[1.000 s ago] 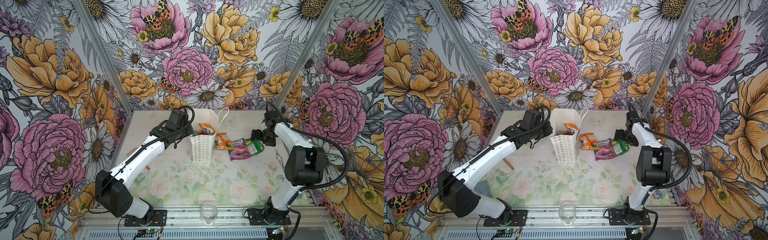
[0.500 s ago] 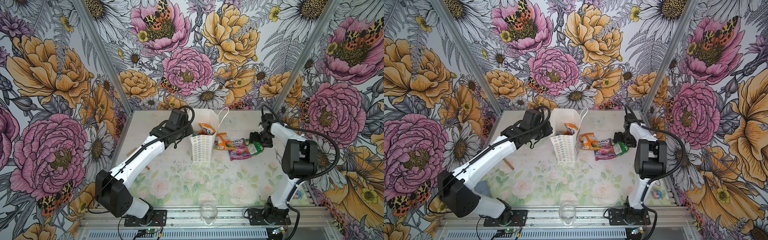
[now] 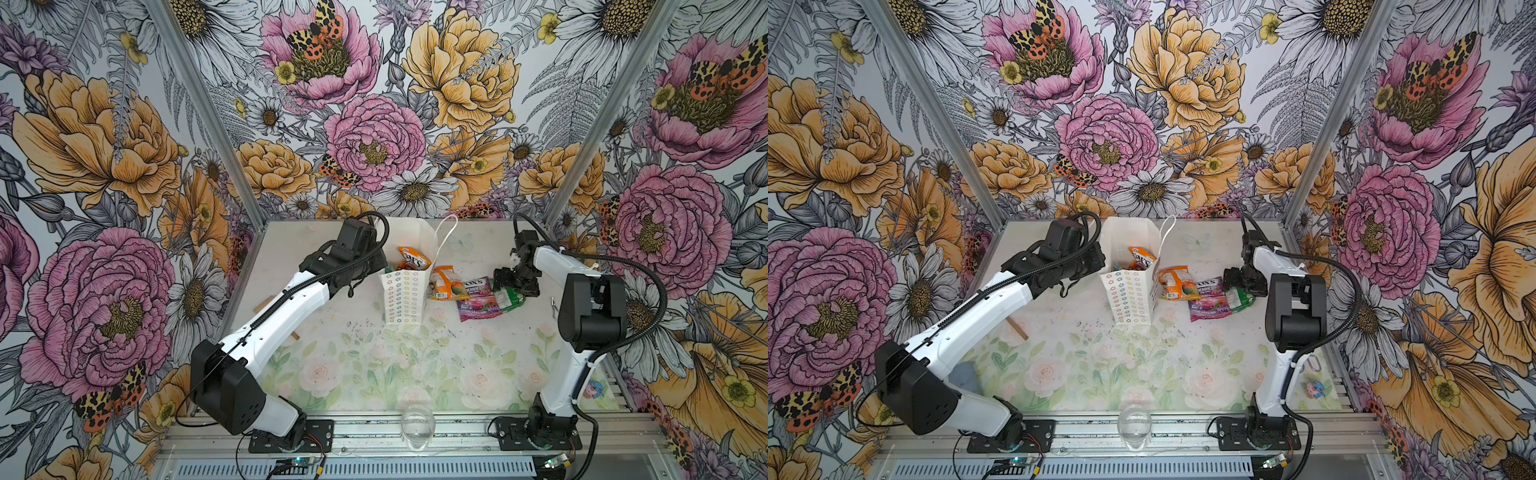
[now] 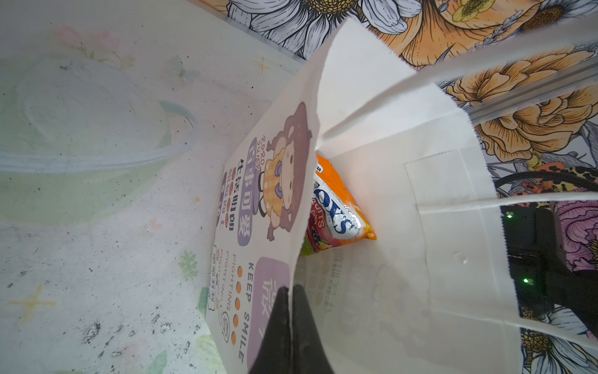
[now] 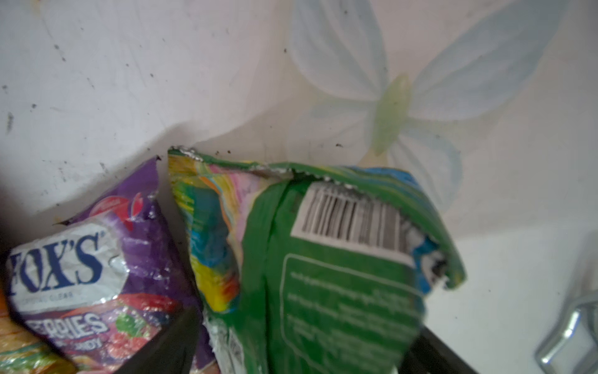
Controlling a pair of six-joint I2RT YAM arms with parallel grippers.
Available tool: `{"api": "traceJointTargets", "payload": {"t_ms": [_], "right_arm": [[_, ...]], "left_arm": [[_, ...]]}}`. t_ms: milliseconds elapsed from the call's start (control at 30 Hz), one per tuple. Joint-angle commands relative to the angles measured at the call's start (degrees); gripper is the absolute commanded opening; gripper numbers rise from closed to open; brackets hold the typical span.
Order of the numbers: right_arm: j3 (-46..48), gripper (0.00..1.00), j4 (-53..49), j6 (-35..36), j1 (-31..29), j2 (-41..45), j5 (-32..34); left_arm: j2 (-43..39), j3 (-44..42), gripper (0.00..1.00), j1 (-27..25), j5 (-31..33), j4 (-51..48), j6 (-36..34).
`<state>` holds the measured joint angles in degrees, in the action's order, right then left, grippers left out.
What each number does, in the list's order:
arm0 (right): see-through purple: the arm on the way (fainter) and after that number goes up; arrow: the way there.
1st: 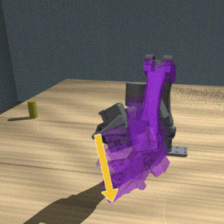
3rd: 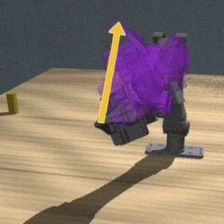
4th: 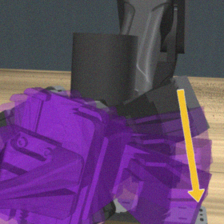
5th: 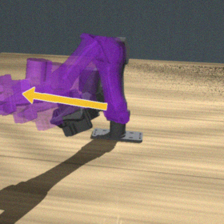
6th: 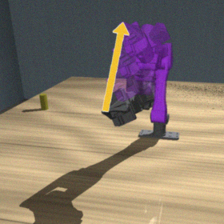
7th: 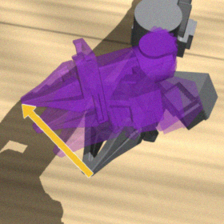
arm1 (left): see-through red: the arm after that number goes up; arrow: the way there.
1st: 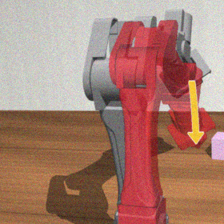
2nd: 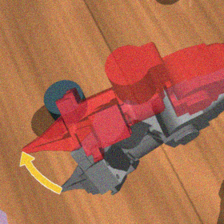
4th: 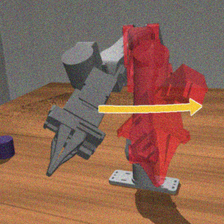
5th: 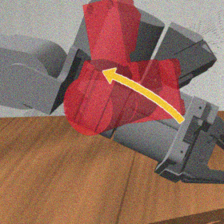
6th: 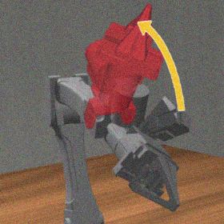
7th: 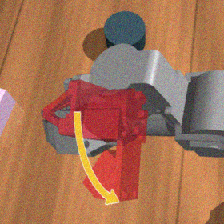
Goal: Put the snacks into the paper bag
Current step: 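Lower the right gripper onto the green striped snack bag and close, then lift the green striped bag with the right gripper toward the paper bag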
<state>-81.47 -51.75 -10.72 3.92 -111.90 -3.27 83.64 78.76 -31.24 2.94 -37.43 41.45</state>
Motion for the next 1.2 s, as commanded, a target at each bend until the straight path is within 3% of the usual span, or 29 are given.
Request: {"api": "traceJointTargets", "payload": {"t_ms": [0,300,400,533,633,967,1167], "right_arm": [[-0.37,0.91,0.42,0.85,-0.68,-1.51,2.03],[0.15,0.76,0.24,1.25,-0.81,-2.21,5.46],[-0.09,0.62,0.15,1.34,-0.72,-1.43,4.68],[-0.50,0.30,0.07,1.37,-0.51,-0.02,3.52],[-0.71,0.18,-0.19,1.32,-0.17,0.87,2.61],[-1.90,0.01,-2.26,1.34,0.33,6.96,-0.31],[-5.78,0.00,-3.60,-0.01,0.85,13.62,-6.04]], "left_arm": [[-0.54,1.05,0.00,0.59,-0.82,-0.10,-0.76],[-0.45,1.22,0.00,0.65,-0.90,-0.01,-0.93],[-0.40,1.22,0.00,0.66,-1.01,-0.01,-0.93],[-0.40,1.13,0.00,0.66,-0.92,-0.01,-0.93],[-0.32,1.05,0.00,0.71,-0.97,0.03,-0.93],[-0.40,0.90,0.00,0.75,-0.96,-0.03,-0.93],[-0.36,1.06,0.00,0.67,-1.10,-0.01,-0.85]]}}
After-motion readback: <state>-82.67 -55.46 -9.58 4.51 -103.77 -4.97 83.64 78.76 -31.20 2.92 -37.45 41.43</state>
